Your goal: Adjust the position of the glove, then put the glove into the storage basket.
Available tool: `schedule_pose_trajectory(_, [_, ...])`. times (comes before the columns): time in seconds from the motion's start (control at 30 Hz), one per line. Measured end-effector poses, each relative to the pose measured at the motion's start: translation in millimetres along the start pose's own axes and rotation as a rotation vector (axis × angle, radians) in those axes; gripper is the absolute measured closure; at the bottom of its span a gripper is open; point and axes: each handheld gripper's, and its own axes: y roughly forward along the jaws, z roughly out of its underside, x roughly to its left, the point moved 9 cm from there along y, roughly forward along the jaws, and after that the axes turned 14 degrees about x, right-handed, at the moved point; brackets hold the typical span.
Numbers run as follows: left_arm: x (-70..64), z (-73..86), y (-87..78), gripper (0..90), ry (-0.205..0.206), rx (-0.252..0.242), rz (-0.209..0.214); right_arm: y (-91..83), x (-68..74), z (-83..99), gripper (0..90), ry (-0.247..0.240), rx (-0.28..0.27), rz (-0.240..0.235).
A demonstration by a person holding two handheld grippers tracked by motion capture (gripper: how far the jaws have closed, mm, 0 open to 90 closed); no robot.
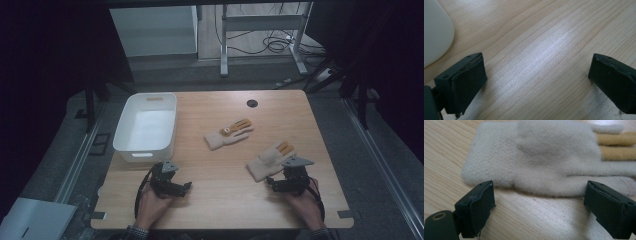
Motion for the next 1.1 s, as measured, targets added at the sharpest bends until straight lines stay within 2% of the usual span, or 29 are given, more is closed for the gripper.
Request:
schedule_pose_trajectory(0.37, [1.8,0.2,-0.3,1.9,-0.012,0.0,-0.008,-0.8,-0.5,0.6,11.8,0.003,-0.003,0.004])
schedule_pose_trajectory(0.7, [2.0,0.4,-0.5,2.1,-0.012,0.0,-0.009,-7.8,-3.0,1.3,18.3,0.052,-0.016,-0.012])
schedule_pose_trajectory(0.83, [2.1,0.5,-0.5,2.1,-0.011,0.001,-0.01,-14.8,-4.6,-1.3,24.3,0.062,-0.033,-0.011])
schedule_pose_trajectory(0.87, [2.1,0.4,-0.5,2.1,-0.011,0.001,-0.009,-18.7,-5.0,-3.0,29.6,0.07,-0.039,-0.017])
schedule_pose_trajectory(0.97, [2.1,0.4,-0.5,2.2,-0.011,0.0,-0.01,-23.1,-6.2,-5.5,34.9,0.076,-0.047,-0.019])
schedule_pose_trajectory(1.0, [2.1,0.4,-0.6,2.3,-0.012,0.0,-0.01,-27.3,-7.0,-9.3,40.5,0.087,-0.058,-0.029])
schedule_pose_trajectory(1.1, [2.2,0.4,-0.6,2.3,-0.012,0.0,-0.01,-29.0,-7.6,-12.4,44.8,0.098,-0.057,-0.036])
